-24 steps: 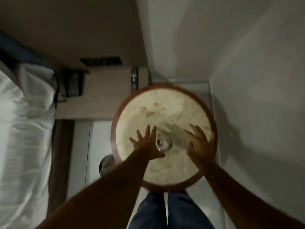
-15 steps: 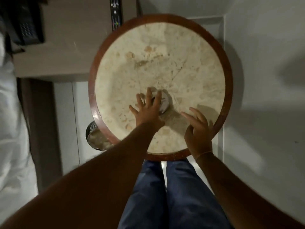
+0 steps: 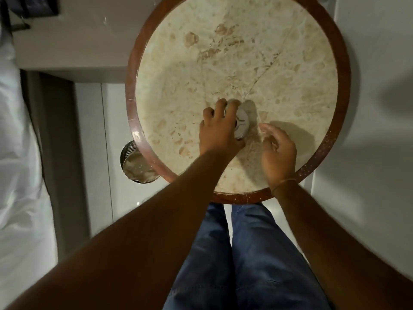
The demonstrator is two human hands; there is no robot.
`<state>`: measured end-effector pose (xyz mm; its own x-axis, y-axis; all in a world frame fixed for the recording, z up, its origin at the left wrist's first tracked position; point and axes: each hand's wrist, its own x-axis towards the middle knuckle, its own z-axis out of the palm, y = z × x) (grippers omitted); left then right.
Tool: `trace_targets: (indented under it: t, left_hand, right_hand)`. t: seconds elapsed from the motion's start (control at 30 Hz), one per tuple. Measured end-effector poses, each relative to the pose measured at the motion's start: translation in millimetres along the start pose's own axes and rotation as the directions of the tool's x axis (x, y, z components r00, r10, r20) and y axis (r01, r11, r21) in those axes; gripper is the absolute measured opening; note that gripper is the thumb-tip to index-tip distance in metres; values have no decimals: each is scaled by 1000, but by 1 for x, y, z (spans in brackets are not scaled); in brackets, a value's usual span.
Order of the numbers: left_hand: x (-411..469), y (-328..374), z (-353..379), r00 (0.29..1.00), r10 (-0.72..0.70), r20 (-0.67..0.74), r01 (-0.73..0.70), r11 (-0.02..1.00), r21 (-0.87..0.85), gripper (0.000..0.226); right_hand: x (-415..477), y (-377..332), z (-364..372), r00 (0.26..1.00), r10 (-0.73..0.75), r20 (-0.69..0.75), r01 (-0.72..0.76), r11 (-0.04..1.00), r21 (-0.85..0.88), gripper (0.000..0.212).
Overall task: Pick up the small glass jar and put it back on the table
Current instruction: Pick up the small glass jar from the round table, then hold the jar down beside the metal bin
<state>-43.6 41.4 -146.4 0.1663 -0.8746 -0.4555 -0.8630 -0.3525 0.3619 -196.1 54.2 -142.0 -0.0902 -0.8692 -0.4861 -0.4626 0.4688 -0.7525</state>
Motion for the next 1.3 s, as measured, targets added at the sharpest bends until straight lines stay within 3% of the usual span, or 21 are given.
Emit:
trace_targets:
  t: [0.07,0.13,0.23,0.33,0.47,0.57,0.73,0.87,0.93,0.97,1.03,1.1,1.17,1.23,1.3]
  left_hand:
    - [-12,3,-5,1000,-6,-26,5,997,-72,98]
    - [-26,4,-12,998,-9,-58,0,990,-140,99]
    - [-49,-5,-25,993,-20,-114,-2,981,-193,97]
    - [-73,-17,-35,993,-48,-107,27,981,-190,97]
    - [-99,-43,-47,988,-137,-67,108,939,-326,105]
    - [-125,-68,-53,970,-210,-122,138,889,-436,106]
    - [-188,-115,-55,854,-447,-266,194,747,-635,97]
    - [-247,-148,-36,739,-620,-264,265,627,-732,92]
    - [-271,-157,-21,676,-700,-231,312,555,-771,88]
    - [-281,-160,-14,647,-733,-209,329,517,-790,86]
    - [-300,-171,1,606,-774,-183,355,469,-809,86]
    - [-311,-179,16,585,-791,-177,367,453,-813,88]
    - [-318,-185,25,550,-822,-146,365,394,-843,87]
    - [-319,-187,33,527,-842,-116,372,351,-859,86]
    - [-322,-189,40,515,-854,-76,368,300,-880,87]
  right_hand:
    - [6,-11,5,979,196,59,-203,966,161,33]
    - [10,-20,10,907,344,243,-412,846,339,34]
    - [6,-31,20,685,395,613,-698,599,393,64]
    - [-1,-31,38,553,365,749,-772,563,295,69]
    - [-10,-33,64,482,376,791,-785,587,199,62]
    - [-22,-38,87,459,397,795,-781,607,147,61]
    - [-53,-68,132,523,410,747,-655,754,45,72]
    - [-92,-102,178,625,299,721,-395,918,-38,74]
    - [-110,-111,199,704,118,700,-114,992,-53,72]
    - [-116,-115,208,721,-62,690,96,995,-12,61]
    - [-130,-110,232,648,-382,659,423,900,105,50]
    - [-137,-87,265,589,-550,591,589,794,151,60]
    - [-140,-62,310,560,-519,646,666,745,22,71]
    - [-139,-42,350,638,-257,726,560,802,-209,78]
    - [-134,-26,378,699,-126,703,492,799,-346,78]
